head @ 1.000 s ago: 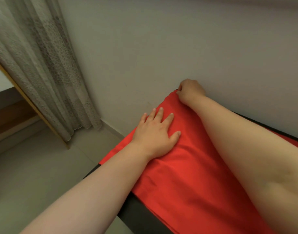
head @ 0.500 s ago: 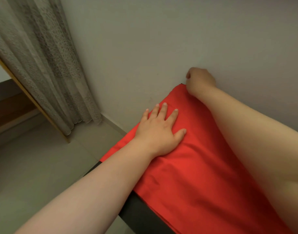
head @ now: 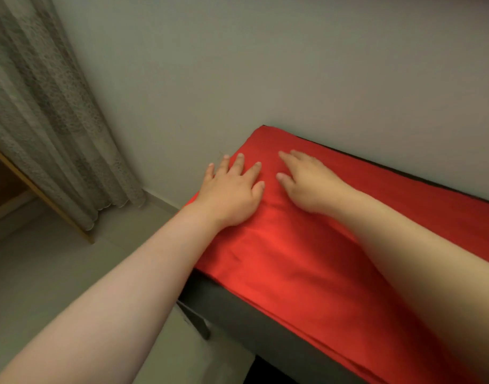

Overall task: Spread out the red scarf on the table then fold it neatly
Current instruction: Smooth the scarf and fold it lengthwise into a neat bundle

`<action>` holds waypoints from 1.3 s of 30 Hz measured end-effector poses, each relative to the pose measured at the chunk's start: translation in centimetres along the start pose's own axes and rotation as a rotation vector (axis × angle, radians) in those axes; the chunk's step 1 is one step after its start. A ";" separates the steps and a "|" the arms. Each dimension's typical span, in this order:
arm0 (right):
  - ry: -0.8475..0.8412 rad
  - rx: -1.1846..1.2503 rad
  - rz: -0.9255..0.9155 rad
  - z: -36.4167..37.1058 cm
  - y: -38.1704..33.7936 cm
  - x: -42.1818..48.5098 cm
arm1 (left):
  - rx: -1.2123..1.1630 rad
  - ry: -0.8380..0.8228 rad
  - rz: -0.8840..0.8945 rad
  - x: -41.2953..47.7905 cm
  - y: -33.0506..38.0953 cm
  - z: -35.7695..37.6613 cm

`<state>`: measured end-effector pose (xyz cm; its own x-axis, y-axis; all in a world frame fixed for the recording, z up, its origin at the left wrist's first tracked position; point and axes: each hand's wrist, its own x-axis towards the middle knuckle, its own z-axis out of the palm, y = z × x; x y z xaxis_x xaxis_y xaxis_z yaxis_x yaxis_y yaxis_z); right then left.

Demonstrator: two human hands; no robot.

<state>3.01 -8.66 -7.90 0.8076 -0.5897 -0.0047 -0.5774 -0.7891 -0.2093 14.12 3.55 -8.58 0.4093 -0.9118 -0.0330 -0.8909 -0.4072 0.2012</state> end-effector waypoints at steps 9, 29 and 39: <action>-0.031 -0.120 0.283 0.3 1.6 -7.9 | 0.071 -0.102 0.062 -6.3 -1.4 0.6; 0.211 0.085 0.480 -2.6 10.5 -25.7 | 0.059 -0.240 0.574 -7.4 18.4 2.8; 0.060 0.293 0.166 -1.6 7.9 -32.6 | -0.212 -0.251 0.871 -12.2 16.3 2.8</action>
<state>-28.07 4.07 -7.86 0.6922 -0.7217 -0.0066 -0.6344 -0.6040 -0.4825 -5.94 7.85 -7.62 -0.4636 -0.8860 0.0076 -0.7990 0.4218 0.4285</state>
